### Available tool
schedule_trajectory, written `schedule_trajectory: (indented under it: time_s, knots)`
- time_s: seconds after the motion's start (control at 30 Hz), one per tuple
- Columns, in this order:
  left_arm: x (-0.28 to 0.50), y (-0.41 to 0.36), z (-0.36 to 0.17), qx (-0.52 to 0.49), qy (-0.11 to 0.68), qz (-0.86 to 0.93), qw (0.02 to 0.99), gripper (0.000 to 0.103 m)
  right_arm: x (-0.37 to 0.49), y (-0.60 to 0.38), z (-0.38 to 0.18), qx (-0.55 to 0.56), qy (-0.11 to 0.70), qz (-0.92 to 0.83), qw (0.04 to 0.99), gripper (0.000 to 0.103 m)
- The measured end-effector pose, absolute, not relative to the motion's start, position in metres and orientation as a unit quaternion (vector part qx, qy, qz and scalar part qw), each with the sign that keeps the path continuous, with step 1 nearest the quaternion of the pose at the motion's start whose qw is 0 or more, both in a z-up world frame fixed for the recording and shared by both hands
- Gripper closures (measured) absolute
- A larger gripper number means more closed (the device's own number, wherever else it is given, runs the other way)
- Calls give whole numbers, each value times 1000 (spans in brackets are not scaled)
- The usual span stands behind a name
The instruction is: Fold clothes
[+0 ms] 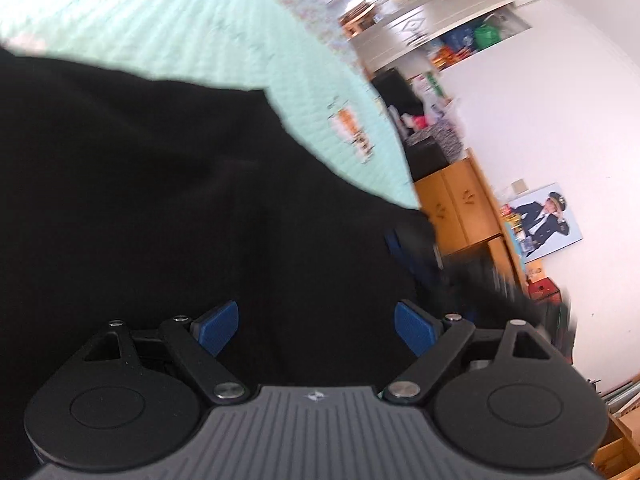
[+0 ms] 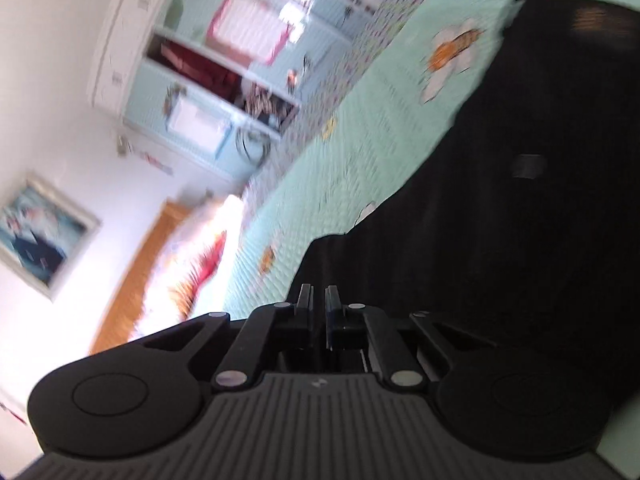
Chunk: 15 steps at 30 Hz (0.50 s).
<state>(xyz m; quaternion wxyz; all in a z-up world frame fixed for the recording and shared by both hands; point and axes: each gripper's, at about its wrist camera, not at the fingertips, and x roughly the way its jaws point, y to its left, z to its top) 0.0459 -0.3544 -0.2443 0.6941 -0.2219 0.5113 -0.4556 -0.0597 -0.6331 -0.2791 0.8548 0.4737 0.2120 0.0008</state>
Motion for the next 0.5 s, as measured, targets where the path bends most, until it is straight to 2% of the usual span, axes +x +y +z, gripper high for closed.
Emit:
schedule_trajectory:
  time_s: [0.1,0.27,0.4,0.5]
  knots:
    - [52,-348,-253,-238,513,-455,688,15,4,-617,-276,439,265,22,858,96]
    - [63,-342,-233,-263,510,-457,679,16,59,-593,-288,406,352,5,843,96]
    - [96,-340,-200,-309,460,-476,683,15,50,-592,-299,420,352,-11,836,100]
    - [136,-375,-194,-287,479,-472,682,16,40,-591,-302,433,343,-24,833,101]
